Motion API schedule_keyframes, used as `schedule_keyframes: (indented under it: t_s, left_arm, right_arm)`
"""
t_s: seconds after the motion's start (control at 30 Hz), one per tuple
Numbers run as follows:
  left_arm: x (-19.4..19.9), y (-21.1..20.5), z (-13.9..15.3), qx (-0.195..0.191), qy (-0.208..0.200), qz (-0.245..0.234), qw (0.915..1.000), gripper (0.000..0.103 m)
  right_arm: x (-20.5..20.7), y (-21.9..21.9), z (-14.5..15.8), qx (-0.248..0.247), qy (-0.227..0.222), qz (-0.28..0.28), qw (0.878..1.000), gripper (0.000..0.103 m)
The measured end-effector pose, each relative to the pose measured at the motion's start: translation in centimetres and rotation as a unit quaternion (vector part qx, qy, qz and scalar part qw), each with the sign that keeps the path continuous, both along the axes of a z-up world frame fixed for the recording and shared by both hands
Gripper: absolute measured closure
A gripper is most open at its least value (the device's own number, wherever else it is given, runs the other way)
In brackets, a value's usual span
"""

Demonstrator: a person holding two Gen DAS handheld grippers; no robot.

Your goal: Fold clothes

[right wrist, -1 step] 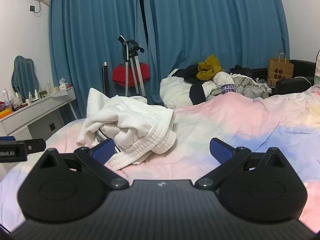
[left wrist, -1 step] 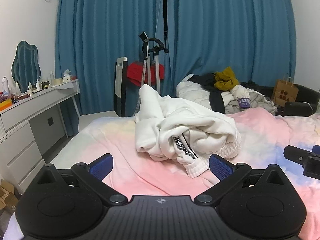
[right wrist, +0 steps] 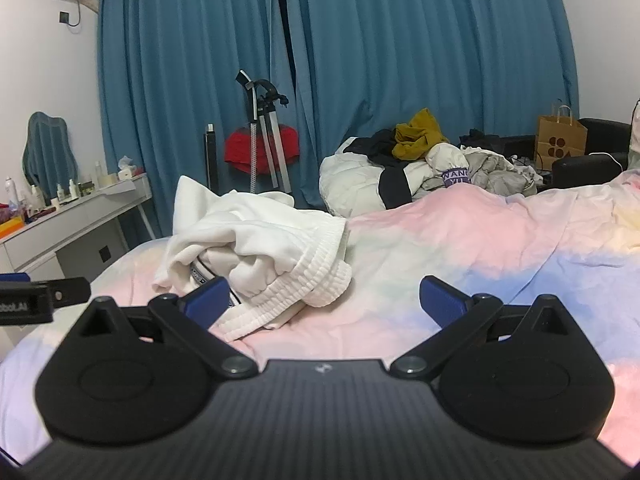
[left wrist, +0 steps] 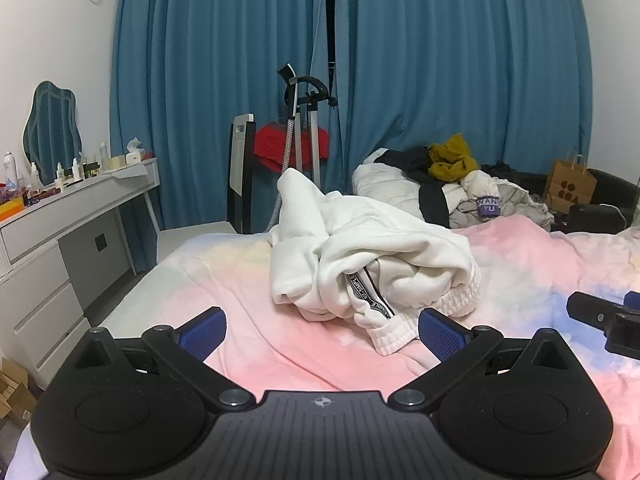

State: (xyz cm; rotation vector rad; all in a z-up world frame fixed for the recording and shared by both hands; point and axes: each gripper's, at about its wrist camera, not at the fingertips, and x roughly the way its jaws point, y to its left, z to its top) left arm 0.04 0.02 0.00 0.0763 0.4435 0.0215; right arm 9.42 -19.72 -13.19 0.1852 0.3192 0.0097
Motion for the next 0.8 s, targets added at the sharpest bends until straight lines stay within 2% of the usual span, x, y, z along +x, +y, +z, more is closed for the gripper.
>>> schedule_keyframes:
  t_s: [0.13,0.37,0.8]
  left_arm:
    - [0.4,0.0,-0.2,-0.007,-0.001,0.003,1.0,0.0]
    - [-1.3,0.4,0.2,-0.01,-0.024,0.007,0.9996,0.0]
    - [-1.4,-0.4,-0.5,-0.006,-0.026,-0.003,0.9996,0.0]
  right_arm:
    - [-0.3,-0.1,-0.3,-0.003,-0.006,0.002,1.0,0.0]
    - [-0.9,-0.3,-0.9,-0.008,-0.017,0.004,1.0,0.0]
    - [-1.4,-0.8,-0.5,0.012,-0.041,-0.002,0.999,0.0]
